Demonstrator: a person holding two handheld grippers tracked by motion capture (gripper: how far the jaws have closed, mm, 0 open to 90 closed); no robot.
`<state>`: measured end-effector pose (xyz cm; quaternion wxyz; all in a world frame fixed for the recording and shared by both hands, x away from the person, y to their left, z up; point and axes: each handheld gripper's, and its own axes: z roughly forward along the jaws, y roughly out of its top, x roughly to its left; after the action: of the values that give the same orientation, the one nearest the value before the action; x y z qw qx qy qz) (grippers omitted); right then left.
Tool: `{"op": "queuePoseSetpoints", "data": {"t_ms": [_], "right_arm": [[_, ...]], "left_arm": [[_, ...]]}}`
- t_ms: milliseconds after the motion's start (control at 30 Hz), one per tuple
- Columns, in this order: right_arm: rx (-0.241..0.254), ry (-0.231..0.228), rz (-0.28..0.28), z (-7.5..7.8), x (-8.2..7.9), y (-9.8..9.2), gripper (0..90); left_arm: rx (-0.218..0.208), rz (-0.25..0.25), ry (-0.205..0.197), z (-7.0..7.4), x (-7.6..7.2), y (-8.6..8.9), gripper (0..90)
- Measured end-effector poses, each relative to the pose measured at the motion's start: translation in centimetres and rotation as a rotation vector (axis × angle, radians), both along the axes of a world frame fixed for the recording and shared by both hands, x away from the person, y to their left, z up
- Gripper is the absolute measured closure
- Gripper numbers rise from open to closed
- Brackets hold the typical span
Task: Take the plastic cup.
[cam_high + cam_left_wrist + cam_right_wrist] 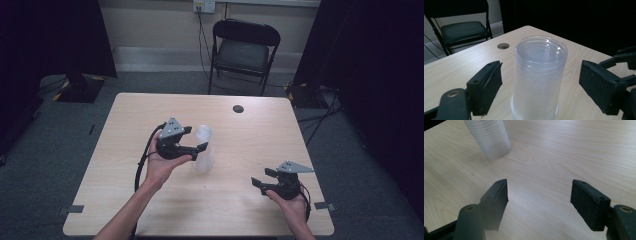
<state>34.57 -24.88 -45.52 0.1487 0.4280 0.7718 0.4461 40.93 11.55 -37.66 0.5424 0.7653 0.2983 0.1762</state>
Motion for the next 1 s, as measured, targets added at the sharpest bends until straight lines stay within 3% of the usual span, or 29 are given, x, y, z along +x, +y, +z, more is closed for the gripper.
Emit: {"op": "queuePoseSetpoints", "data": {"t_ms": [100, 167, 300, 467, 800, 1000], "right_arm": [[0.004, 0.000, 0.003, 0.0, 0.0, 0.0, 30.0], [0.004, -0.003, 0.004, 0.0, 0.0, 0.0, 30.0], [0.003, 0.000, 0.010, -0.1, 0.0, 0.1, 30.0], [0.004, 0.001, 0.011, -0.1, 0.0, 0.1, 29.9], [0.025, 0.015, 0.006, -0.3, 0.2, -0.1, 29.7], [0.025, 0.015, 0.010, -0.3, 0.2, -0.2, 29.7]], "left_arm": [[0.006, -0.001, -0.002, -0.3, 0.5, -0.2, 18.2], [-0.020, -0.008, 0.004, -0.8, 1.1, -0.5, 18.3], [0.004, -0.007, -0.001, -1.5, 1.7, -1.2, 18.4], [-0.005, -0.016, 0.015, -1.9, 2.1, -1.7, 18.8], [0.040, -0.034, 0.042, -3.6, 2.8, -2.9, 20.7], [0.061, -0.023, 0.056, -4.2, 3.1, -2.7, 22.3]]}}
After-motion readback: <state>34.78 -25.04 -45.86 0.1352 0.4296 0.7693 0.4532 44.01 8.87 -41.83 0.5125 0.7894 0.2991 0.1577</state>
